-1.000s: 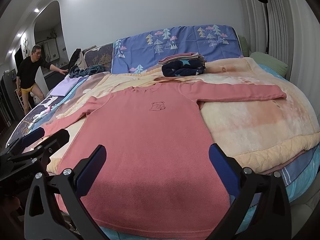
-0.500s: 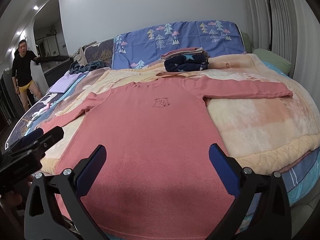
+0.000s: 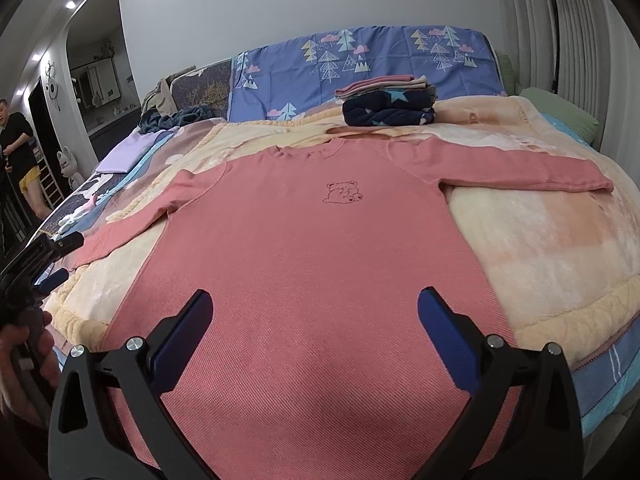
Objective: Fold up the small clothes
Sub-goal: 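Grasp the cuff of the pink shirt sleeve with the left gripper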
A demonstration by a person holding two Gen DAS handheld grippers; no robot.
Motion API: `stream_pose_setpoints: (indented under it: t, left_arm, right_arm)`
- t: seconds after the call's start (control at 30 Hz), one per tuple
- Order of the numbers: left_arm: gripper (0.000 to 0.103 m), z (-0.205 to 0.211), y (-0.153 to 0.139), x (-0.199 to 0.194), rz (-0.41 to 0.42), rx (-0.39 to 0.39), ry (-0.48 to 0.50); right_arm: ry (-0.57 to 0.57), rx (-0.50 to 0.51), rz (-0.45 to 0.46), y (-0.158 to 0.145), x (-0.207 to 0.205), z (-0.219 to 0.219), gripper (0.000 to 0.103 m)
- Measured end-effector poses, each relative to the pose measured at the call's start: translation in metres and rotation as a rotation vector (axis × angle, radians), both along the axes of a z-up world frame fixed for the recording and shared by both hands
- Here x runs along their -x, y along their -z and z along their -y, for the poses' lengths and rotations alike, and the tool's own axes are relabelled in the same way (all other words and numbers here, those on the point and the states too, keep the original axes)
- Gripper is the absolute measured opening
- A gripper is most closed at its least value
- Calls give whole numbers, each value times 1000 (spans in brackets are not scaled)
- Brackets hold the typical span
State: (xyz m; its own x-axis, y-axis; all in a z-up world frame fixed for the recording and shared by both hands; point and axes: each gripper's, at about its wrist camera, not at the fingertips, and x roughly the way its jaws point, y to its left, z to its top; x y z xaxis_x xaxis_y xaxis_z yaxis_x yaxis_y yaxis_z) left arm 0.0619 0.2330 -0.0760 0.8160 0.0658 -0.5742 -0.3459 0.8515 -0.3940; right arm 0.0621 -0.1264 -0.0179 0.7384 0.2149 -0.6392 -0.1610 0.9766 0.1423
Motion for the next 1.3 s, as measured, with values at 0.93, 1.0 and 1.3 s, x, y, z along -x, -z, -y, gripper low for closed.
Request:
stream_pose_setpoints:
  t: [0.93,1.0,1.3]
  left_arm:
    - [80,-218,89,-46,-20,531,-467]
    - [78,-222,89,-47,-5,538,-477]
    - [6,-228,90,-57,21,600,-442]
  right_arm:
    - [-32,-71,-10,11,-31,-6,102]
    - [-33,-73,-5,9,-28,-5,102]
    - [-89,-119,-20,-1,-23,-6,102]
